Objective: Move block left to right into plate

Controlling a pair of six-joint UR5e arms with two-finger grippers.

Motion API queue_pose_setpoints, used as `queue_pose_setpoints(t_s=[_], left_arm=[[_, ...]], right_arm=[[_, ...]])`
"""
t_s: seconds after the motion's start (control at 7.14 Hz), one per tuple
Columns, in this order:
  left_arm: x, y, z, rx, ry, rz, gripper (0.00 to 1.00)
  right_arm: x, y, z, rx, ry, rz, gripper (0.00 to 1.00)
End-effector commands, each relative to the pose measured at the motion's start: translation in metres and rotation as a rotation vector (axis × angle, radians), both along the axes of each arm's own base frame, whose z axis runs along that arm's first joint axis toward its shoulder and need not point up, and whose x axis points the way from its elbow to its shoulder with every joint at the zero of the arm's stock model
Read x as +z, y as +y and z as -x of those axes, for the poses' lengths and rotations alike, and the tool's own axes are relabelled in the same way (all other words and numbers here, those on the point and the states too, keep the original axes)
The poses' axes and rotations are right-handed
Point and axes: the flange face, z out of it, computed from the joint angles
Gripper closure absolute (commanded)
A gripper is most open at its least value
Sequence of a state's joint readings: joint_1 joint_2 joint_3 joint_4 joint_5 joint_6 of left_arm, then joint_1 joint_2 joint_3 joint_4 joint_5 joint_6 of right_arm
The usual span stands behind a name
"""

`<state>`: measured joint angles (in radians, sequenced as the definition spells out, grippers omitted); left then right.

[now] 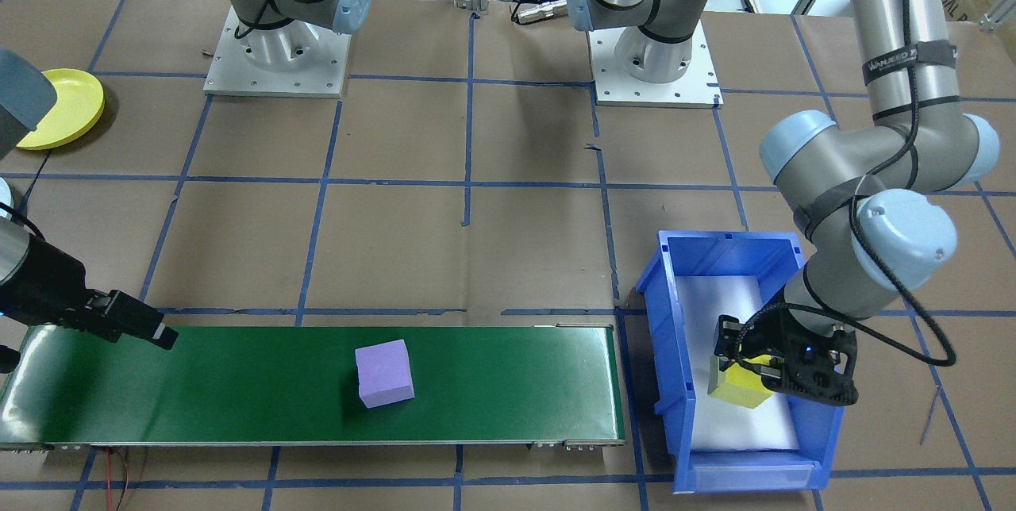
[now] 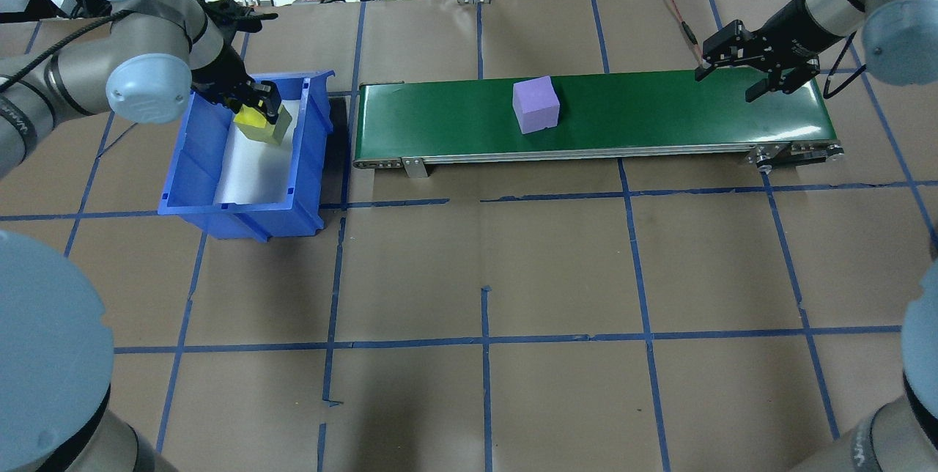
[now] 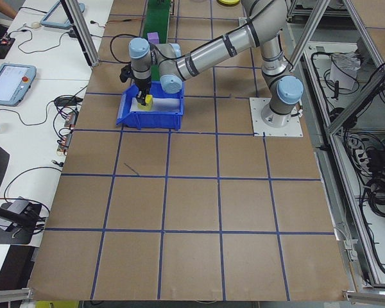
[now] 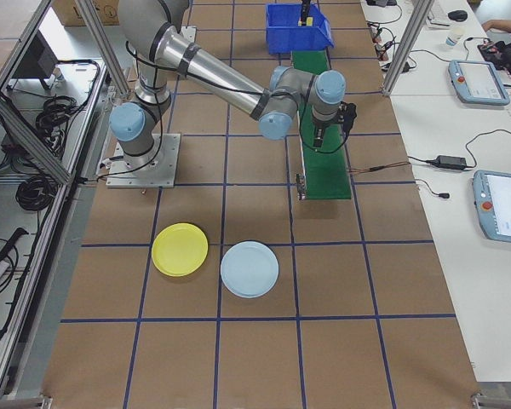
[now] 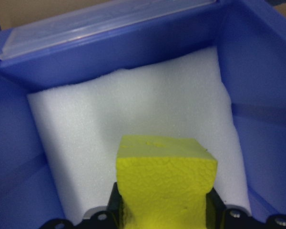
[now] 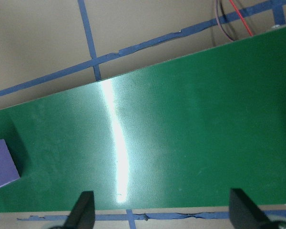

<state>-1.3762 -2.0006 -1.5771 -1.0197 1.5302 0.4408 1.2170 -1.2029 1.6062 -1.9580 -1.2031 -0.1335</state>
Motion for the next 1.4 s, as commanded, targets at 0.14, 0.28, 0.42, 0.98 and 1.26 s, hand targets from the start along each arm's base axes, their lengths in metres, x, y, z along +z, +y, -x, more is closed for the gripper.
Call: queue_pose_setpoints(t_s=[0.14, 0.28, 0.42, 0.98, 1.26], left_arm=[[0.118, 0.03, 0.055, -0.03, 0.106, 0.199, 0.55], [0.137, 0.038, 0.097, 0.002, 0.15, 0.225, 0.55], [0.132, 0.041, 0.134, 0.013, 0.173, 0.21, 0.55], [0.021, 0.004, 0.192, 0.012, 0.198, 0.151, 0.53], [0.004, 0.009, 0.196, 0.1, 0.202, 0.102, 0.0]], right_arm=[[0.004, 0.002, 0.0, -0.002, 0.009, 0.003, 0.0], [0.006, 0.001, 0.0, -0.006, 0.007, 0.007, 0.0], [0.003, 0.002, -0.001, -0.005, -0.002, 0.005, 0.0], [-0.004, 0.003, -0.001, -0.012, -0.01, -0.012, 0.0], [-0.006, -0.004, 0.001, -0.011, -0.009, -0.006, 0.0]])
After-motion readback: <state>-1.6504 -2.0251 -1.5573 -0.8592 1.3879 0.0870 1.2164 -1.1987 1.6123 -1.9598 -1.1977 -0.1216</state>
